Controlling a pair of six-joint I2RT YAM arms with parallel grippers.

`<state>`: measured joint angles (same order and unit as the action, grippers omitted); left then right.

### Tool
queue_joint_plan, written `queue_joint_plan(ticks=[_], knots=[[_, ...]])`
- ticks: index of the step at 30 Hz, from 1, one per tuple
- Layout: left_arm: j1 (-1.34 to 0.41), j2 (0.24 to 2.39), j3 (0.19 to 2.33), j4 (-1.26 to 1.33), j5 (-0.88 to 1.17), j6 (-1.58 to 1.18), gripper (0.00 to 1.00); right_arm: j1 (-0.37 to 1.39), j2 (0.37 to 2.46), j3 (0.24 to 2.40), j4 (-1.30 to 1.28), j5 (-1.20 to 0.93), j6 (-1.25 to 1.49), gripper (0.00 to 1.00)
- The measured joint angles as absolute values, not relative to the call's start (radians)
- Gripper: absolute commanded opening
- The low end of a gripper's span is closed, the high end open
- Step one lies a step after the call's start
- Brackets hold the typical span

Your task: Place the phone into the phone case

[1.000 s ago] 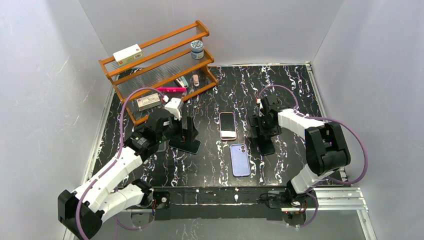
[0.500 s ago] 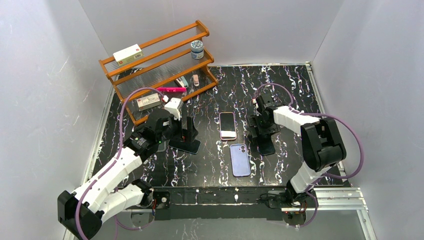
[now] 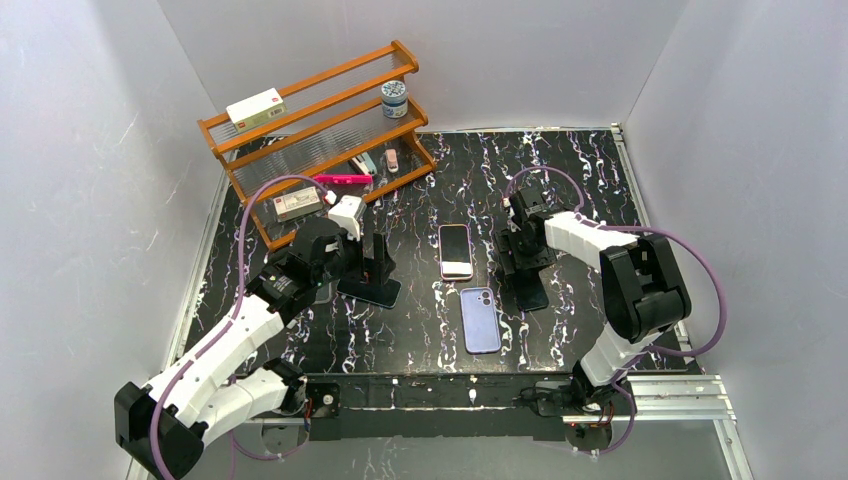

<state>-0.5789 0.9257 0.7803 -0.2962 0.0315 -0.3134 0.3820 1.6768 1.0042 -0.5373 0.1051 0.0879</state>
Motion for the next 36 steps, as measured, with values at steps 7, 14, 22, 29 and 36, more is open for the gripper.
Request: queue_joint_plan(ticks=[7,14,22,29,36], knots=[[-0.579,0.922,0.780,-0.296,0.026,-0.314,0.98,0.382,1.671,1.005,-0.553,0.096,0.146,0.61],[-0.579,0.916,0.780,-0.296,0.026,-0.314,0.98,0.387,1.639,0.991,-0.614,0.065,0.221,0.58],[-0.579,0.916,0.780,-0.296,0.026,-0.314,0.98,0.393,1.586,0.991,-0.682,0.046,0.271,0.54],[-0.579,0.915,0.780,-0.296,0.026,-0.314,0.98,0.400,1.532,0.991,-0.719,0.022,0.303,0.53],[-0.579,0.915,0.780,-0.297,0.026,-0.314,0.98,0.461,1.431,0.963,-0.678,-0.068,0.421,0.53]])
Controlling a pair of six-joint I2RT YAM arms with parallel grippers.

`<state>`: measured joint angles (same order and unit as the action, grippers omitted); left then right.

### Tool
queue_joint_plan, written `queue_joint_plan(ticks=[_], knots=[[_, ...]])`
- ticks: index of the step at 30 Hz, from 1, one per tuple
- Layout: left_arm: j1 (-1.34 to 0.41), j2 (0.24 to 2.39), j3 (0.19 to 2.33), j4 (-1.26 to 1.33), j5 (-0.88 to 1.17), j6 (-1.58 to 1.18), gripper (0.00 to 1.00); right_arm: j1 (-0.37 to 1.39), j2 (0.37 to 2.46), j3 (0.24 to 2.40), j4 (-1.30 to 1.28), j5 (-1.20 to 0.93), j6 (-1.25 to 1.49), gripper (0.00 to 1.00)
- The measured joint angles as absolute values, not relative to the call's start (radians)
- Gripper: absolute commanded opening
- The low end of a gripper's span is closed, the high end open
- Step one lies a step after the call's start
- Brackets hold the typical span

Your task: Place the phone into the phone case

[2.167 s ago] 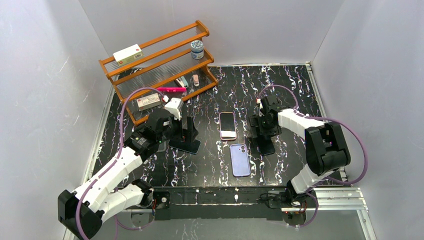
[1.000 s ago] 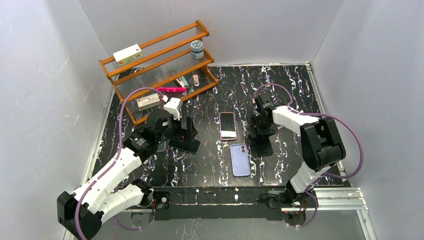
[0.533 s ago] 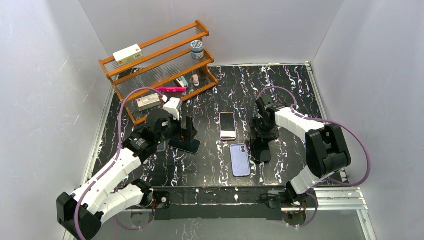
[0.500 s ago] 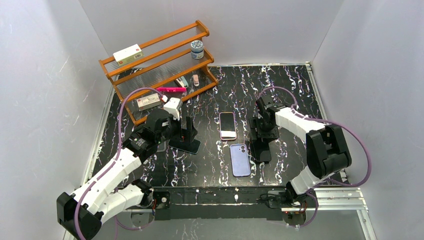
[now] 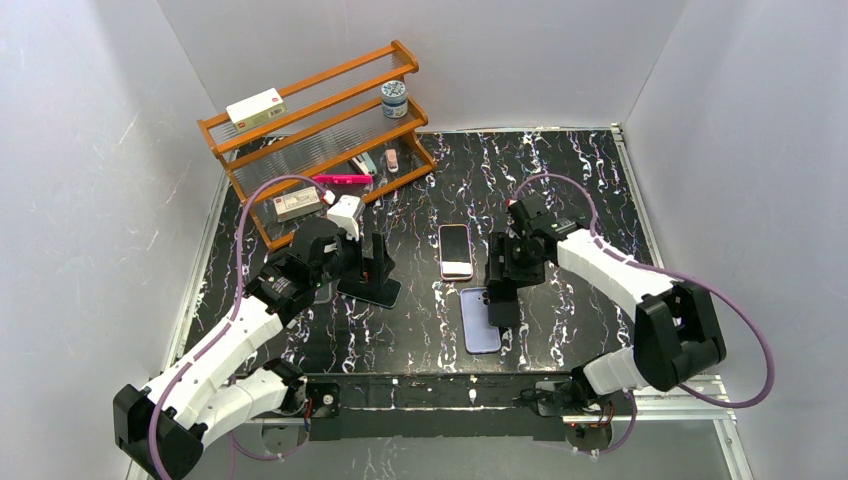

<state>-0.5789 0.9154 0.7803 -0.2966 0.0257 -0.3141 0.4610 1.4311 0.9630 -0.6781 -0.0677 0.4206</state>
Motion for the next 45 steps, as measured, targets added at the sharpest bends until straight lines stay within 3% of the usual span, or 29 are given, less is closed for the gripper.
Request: queue_joint_plan(ticks=[12,28,45], knots=[[-0.579,0.915,0.780,-0.296,0.026,-0.314,0.98,0.671,1.355,0.843,-0.496,-0.096,0.630,0.54],[-0.579,0.915,0.780,-0.296,0.026,-0.314,0.98,0.704,1.341,0.732,-0.382,-0.043,0.651,0.55],[-0.579,0.915,0.780,-0.296,0.026,-0.314,0.98,0.729,1.341,0.729,-0.387,-0.019,0.621,0.75]])
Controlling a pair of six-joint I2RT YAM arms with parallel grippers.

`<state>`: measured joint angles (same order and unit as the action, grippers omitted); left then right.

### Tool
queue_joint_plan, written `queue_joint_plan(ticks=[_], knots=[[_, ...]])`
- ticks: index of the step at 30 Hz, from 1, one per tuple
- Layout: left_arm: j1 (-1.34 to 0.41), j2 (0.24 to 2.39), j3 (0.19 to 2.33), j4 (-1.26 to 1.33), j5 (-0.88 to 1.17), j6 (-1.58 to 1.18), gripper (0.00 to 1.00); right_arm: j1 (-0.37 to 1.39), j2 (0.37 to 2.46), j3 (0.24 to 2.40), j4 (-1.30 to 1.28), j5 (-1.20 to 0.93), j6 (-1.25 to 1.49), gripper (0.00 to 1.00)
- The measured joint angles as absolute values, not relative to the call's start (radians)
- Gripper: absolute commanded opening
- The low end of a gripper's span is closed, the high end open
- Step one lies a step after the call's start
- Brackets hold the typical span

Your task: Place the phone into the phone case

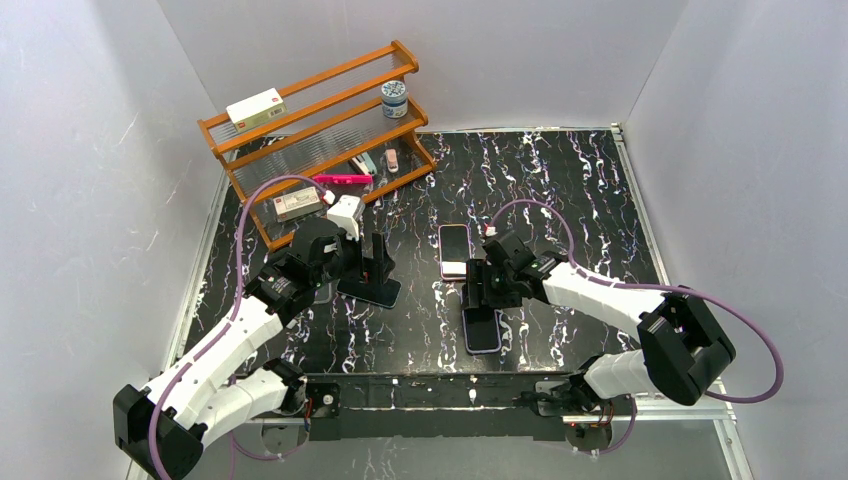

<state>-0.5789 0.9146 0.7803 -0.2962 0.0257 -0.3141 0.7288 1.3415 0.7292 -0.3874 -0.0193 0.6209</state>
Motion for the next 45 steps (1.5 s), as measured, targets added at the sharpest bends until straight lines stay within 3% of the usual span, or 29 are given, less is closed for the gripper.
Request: queue_joint_plan(ticks=[9,11,16,22,31,38,45], knots=[[-0.579,0.915,0.780,-0.296,0.026,-0.314,0.98,0.742,1.341,0.741,-0.412,-0.006,0.621,0.86],[-0.579,0.915,0.780,-0.296,0.026,-0.314,0.98,0.742,1.339,0.750,-0.423,-0.002,0.621,0.93],[-0.579,0.915,0.780,-0.296,0.026,-0.314,0.98,0.742,1.321,0.764,-0.437,0.000,0.621,0.94],[-0.579,0.915,0.780,-0.296,0.026,-0.318,0.96,0.742,1.291,0.773,-0.461,0.003,0.625,0.87],[-0.579,0.997,0.779,-0.269,0.140,-0.389,0.79,0.733,1.256,0.768,-0.463,0.029,0.644,0.74],[-0.618,1.093,0.743,-0.166,0.225,-0.506,0.69,0.658,1.164,0.673,-0.433,0.012,0.660,0.57],[-0.752,1.242,0.712,-0.046,0.236,-0.613,0.60,0.520,1.117,0.547,-0.377,-0.107,0.665,0.53]])
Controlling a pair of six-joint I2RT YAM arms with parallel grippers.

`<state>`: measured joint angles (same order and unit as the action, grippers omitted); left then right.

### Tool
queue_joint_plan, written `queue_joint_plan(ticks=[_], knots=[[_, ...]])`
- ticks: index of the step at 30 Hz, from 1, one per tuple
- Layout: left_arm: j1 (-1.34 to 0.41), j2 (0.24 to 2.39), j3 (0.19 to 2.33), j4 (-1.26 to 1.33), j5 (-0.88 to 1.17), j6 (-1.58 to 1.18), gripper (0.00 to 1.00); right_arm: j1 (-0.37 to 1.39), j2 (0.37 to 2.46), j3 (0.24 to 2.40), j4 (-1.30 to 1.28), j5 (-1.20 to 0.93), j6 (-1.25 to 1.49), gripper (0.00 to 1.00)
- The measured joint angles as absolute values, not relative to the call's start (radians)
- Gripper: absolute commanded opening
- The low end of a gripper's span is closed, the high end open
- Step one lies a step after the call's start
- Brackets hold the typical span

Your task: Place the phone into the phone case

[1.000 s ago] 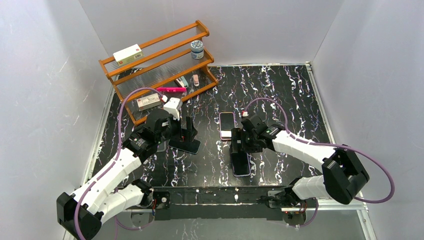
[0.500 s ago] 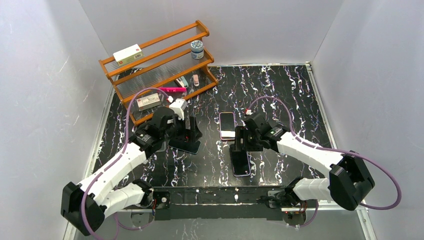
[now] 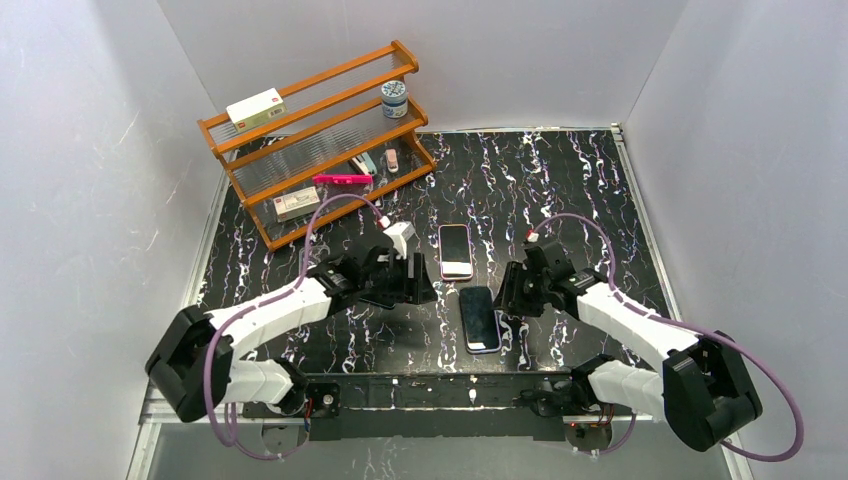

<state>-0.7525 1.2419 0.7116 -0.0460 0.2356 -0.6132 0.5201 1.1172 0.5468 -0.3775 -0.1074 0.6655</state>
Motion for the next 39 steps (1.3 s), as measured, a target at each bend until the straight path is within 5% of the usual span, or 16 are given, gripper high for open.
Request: queue_joint_plan(ticks=[26,39], knots=[[-0.851,1.609,0.634,0.390,0.371,-0.885,0.23,0.471,1.114,0.271,0.104,-0.407,0.870,0.52],[-0.854,1.613,0.634,0.416,0.402,-0.894,0.16,0.471,1.113,0.179,0.313,-0.454,1.021,0.48]])
